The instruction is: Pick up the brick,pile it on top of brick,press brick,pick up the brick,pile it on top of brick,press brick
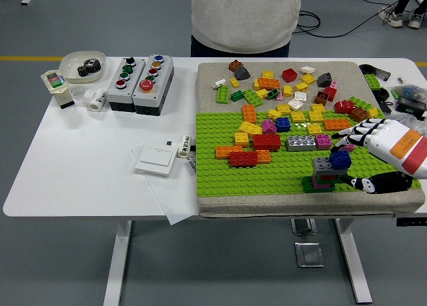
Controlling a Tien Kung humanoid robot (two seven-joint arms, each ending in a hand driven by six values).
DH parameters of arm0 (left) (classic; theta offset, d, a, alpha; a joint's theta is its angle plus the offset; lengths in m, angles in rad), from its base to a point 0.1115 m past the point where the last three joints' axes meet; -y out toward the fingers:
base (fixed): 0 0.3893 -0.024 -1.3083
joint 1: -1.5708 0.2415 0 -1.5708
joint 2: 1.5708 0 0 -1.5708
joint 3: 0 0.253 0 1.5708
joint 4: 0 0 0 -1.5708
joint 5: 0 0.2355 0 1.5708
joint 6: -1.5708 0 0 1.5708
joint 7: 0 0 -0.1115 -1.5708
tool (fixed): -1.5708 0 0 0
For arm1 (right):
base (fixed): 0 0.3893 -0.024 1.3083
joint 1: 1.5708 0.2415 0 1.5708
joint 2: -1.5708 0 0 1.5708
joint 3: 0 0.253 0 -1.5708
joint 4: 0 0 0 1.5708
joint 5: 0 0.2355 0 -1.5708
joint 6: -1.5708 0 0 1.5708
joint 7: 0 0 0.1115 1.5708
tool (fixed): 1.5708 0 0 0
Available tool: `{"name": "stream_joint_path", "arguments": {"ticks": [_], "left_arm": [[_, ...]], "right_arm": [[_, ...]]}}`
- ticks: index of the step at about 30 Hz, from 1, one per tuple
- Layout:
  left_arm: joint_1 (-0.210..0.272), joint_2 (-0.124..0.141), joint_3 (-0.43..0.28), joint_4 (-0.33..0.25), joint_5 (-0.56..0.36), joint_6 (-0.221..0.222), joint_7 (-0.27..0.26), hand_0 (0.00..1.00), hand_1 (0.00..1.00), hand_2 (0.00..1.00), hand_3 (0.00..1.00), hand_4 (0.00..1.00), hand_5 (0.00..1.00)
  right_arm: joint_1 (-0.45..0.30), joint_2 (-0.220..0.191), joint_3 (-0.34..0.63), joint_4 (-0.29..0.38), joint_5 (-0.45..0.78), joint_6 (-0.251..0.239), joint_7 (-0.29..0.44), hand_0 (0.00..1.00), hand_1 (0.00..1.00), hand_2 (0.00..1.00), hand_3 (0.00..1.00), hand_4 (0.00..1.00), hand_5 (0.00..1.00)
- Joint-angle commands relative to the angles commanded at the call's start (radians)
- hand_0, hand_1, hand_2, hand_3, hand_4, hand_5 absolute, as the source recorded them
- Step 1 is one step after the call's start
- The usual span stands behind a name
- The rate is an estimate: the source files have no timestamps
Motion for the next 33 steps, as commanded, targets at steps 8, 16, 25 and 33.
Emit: {"name": "stream_joint_path", "arguments": {"ticks": [8, 16, 25, 33], "left_arm": [[-0.002, 0.0, 0.002, 0.0, -0.003, -0.001, 0.0, 0.618, 0.722, 0.689, 0.553, 0.568, 0.609], [-0.003, -0.001, 0.004, 0.0, -0.007, -0.001, -0.001, 0.618, 0.722, 0.689, 0.553, 0.569, 0.612], [-0.004, -0.001, 0.005, -0.001, -0.007, -0.001, -0.001, 0.618, 0.722, 0.69, 0.553, 0.567, 0.611], [-0.004, -0.001, 0.007, -0.001, -0.009, -0.002, -0.003, 0.617, 0.722, 0.689, 0.553, 0.567, 0.611]], "right_arm": [[-0.007, -0.002, -0.022, 0.015, 0.0, -0.001, 0.005, 0.695, 0.668, 0.714, 0.599, 0.731, 0.46], [-0.007, 0.0, -0.026, -0.005, -0.021, 0.001, 0.002, 0.691, 0.663, 0.715, 0.583, 0.7, 0.448], [-0.01, 0.001, -0.027, -0.017, -0.033, 0.003, 0.001, 0.691, 0.663, 0.713, 0.581, 0.699, 0.442], [-0.022, 0.004, -0.017, -0.02, -0.039, 0.003, 0.001, 0.686, 0.661, 0.711, 0.581, 0.697, 0.437]]}}
